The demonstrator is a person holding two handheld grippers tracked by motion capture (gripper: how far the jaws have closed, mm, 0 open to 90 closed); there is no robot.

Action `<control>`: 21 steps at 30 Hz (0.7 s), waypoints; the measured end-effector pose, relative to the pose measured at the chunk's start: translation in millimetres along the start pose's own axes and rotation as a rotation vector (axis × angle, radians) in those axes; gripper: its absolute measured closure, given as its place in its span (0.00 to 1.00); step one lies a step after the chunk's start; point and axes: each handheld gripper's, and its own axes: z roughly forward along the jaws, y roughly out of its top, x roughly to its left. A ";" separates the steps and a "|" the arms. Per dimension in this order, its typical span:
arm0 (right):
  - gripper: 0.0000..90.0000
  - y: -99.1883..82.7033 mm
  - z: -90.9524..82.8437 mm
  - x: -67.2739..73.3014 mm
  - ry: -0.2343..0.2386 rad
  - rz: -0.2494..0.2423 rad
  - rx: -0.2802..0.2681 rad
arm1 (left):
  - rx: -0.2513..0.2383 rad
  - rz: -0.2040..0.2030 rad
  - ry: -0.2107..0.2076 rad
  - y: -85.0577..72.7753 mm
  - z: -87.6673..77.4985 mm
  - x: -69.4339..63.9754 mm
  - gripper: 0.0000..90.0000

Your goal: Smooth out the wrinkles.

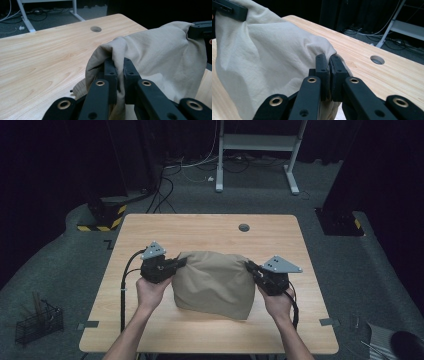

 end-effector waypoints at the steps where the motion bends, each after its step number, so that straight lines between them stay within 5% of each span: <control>1: 0.97 0.2 2.4 -1.6 -0.003 0.003 0.003 | 0.003 -0.003 0.001 0.5 1.8 1.6 0.94; 21: 0.97 4.6 43.4 -26.1 -0.048 0.047 0.057 | 0.024 -0.040 0.068 10.3 40.3 28.9 0.94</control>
